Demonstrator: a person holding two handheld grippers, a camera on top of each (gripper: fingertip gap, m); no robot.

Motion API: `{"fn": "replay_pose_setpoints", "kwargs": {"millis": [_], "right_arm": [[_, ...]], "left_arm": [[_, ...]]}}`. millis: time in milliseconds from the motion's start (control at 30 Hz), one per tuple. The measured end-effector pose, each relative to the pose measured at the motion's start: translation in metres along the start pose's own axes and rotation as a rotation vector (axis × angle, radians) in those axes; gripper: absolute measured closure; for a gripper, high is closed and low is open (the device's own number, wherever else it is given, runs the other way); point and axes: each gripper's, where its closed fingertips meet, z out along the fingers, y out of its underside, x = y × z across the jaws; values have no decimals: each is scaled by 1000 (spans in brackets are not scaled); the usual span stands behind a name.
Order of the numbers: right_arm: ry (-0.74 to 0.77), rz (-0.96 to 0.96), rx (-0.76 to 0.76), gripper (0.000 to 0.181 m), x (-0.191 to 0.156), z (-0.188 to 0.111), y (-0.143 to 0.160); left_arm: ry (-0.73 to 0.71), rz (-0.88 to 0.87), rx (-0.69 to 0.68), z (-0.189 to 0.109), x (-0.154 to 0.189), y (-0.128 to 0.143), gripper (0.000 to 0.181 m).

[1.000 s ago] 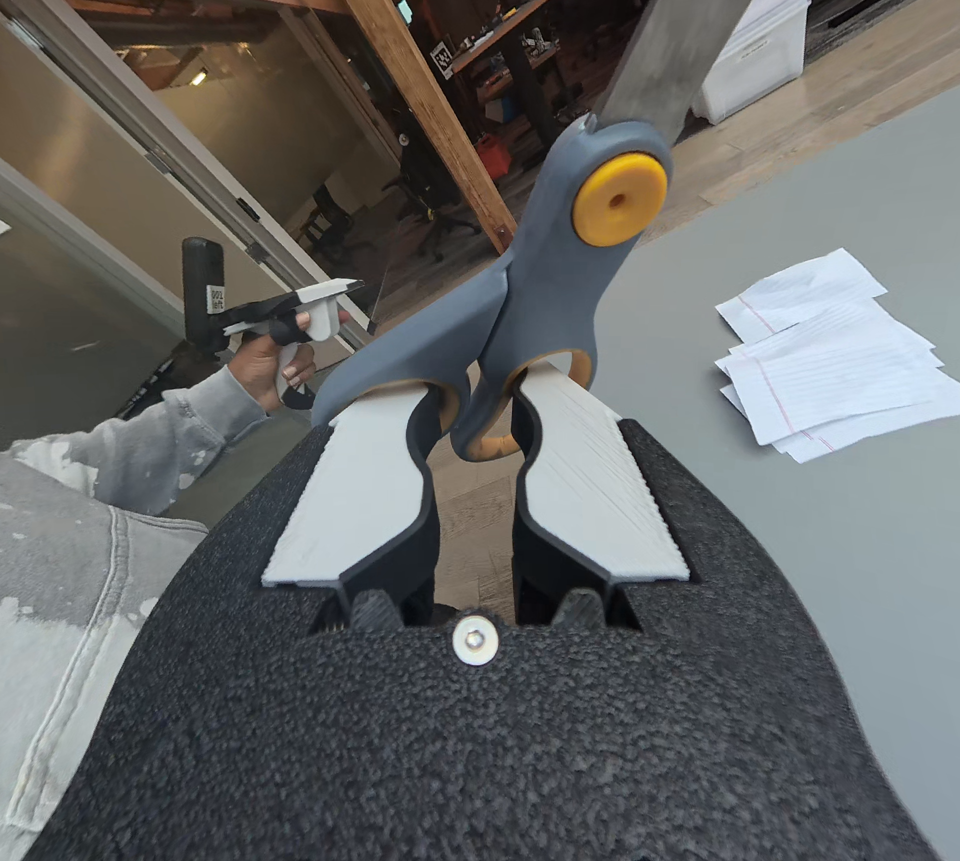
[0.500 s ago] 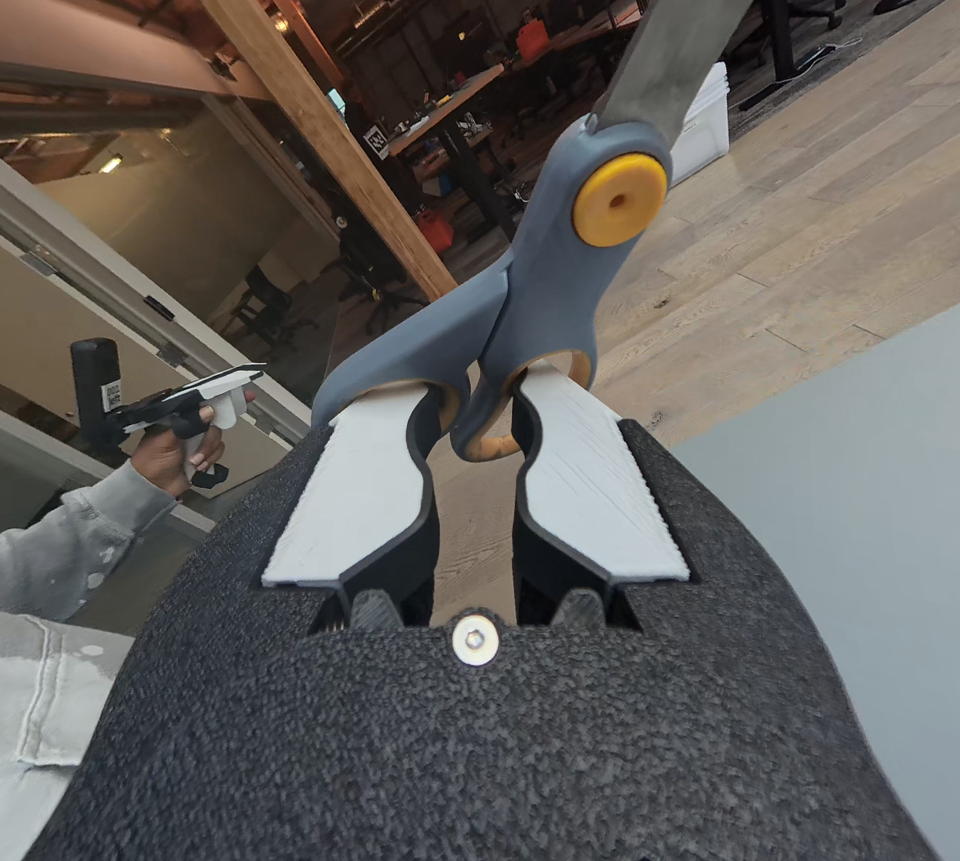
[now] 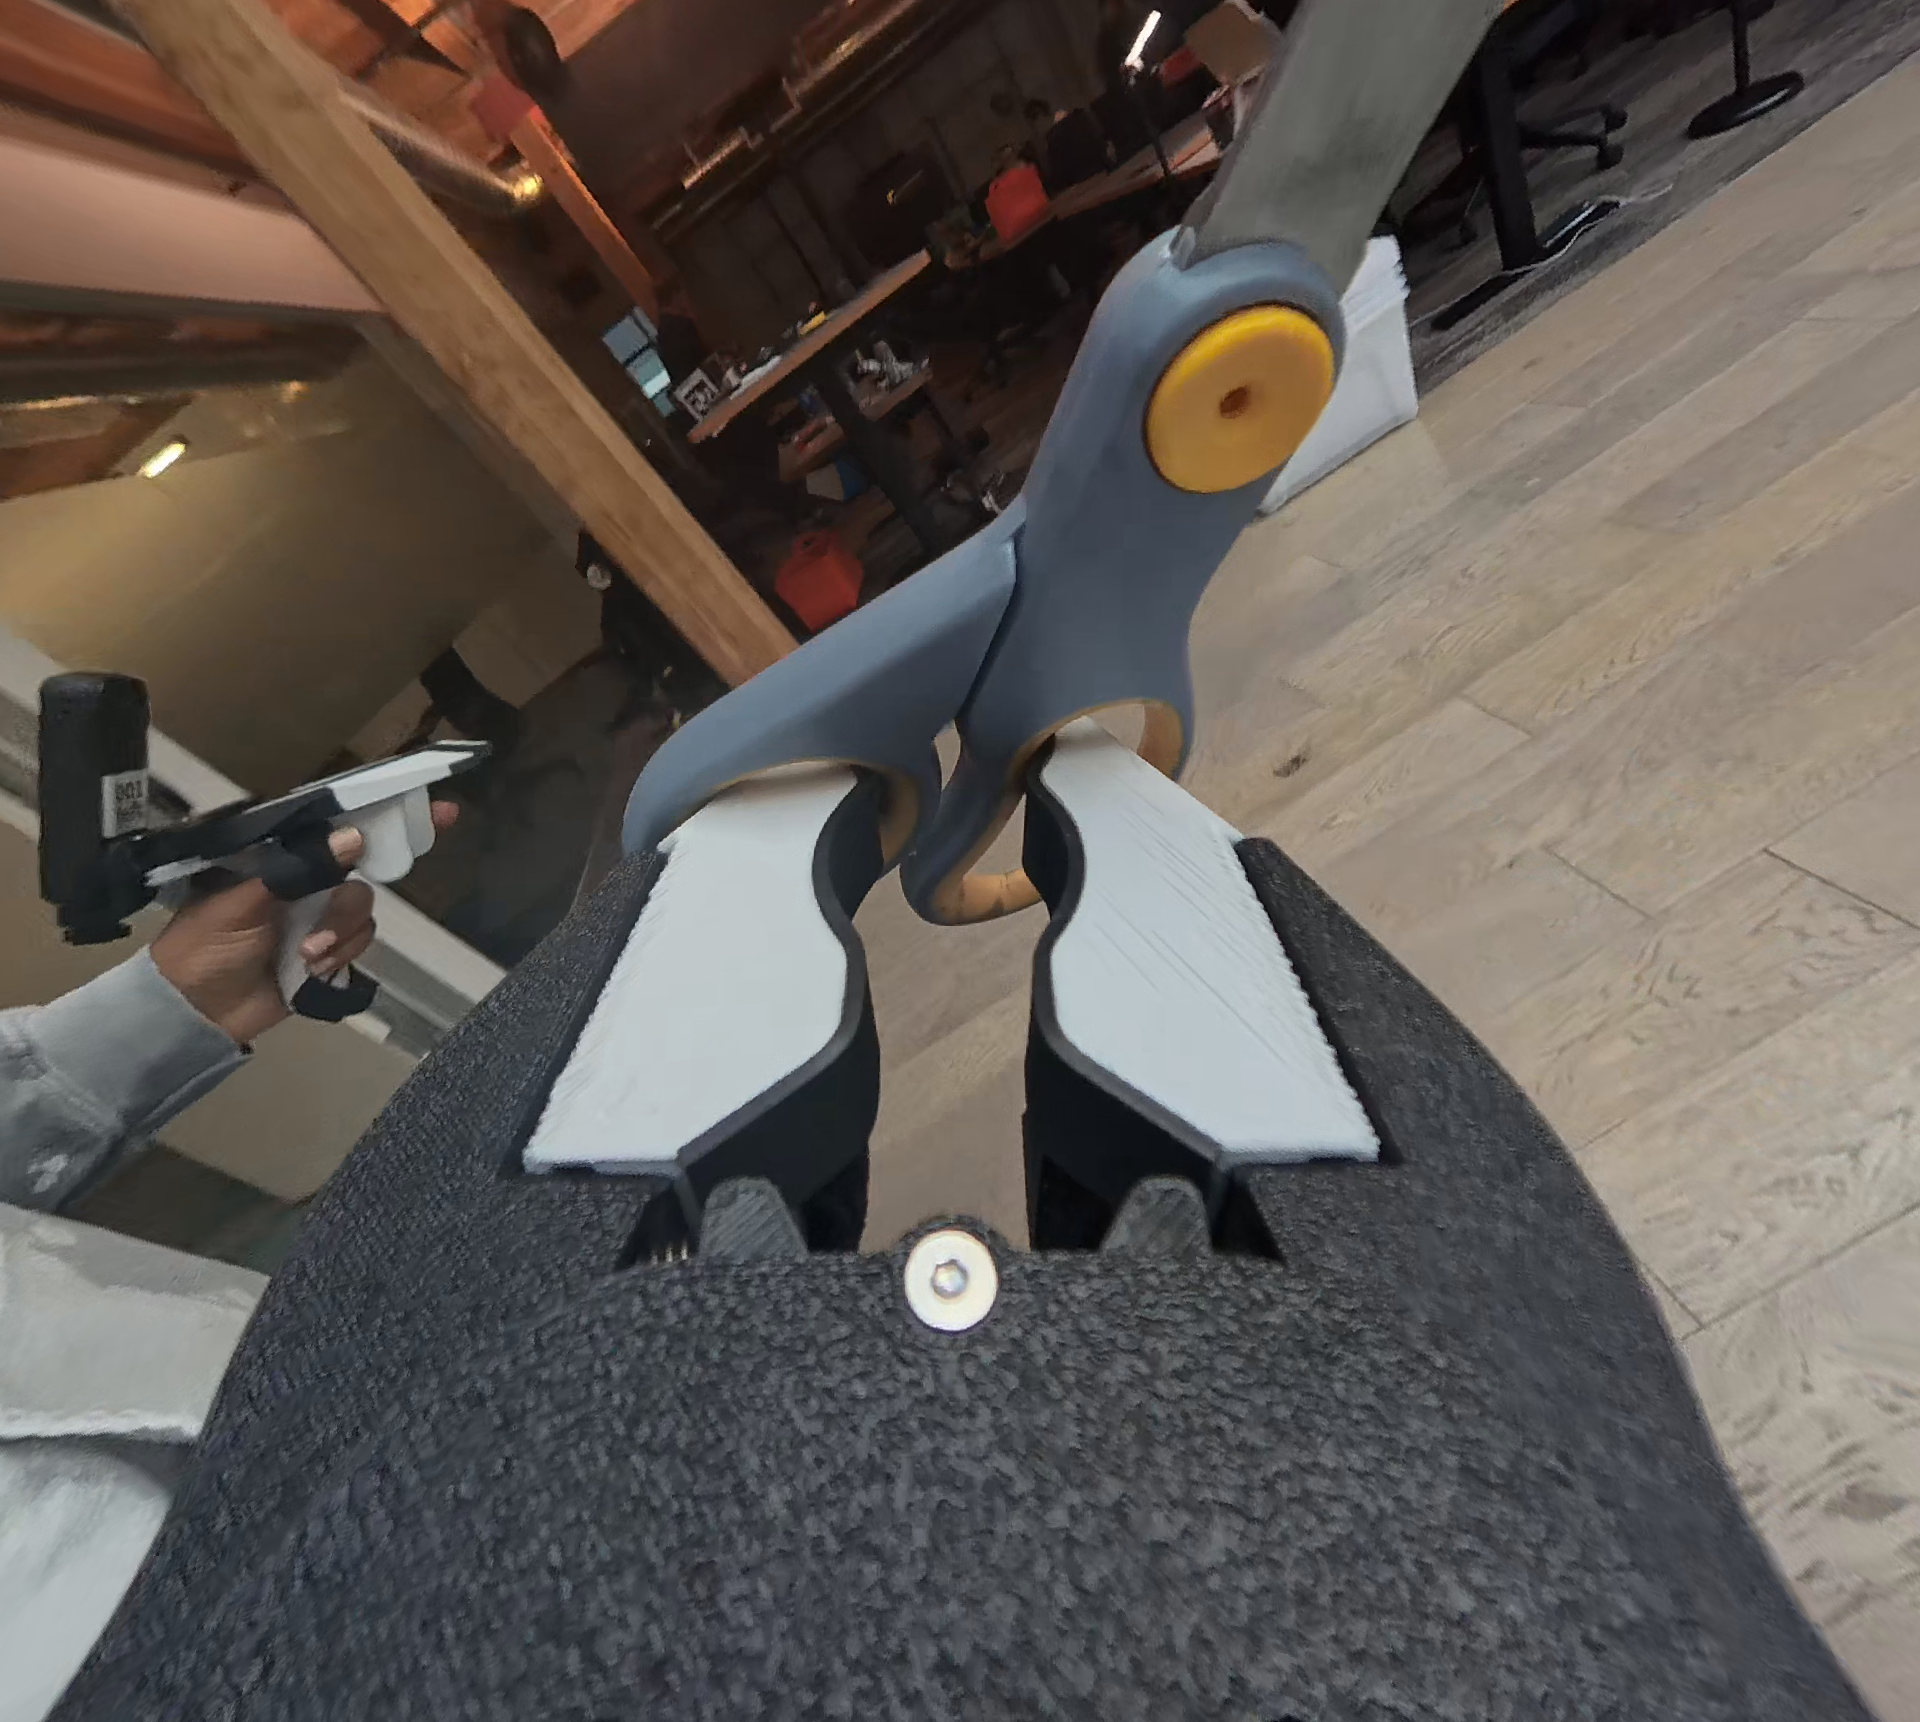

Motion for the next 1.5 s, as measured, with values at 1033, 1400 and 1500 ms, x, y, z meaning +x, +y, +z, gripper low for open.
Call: {"fn": "replay_pose_setpoints", "kwargs": {"millis": [1033,1400,1500], "right_arm": [[939,167,282,161,593,-36,-272],[1007,60,354,161,976,-74,-239],[996,54,308,161,1059,-77,-184]], "left_arm": [[1008,652,-488,982,542,12,141],[884,737,-542,1248,682,178,130],[866,720,-570,1326,691,263,130]]}}
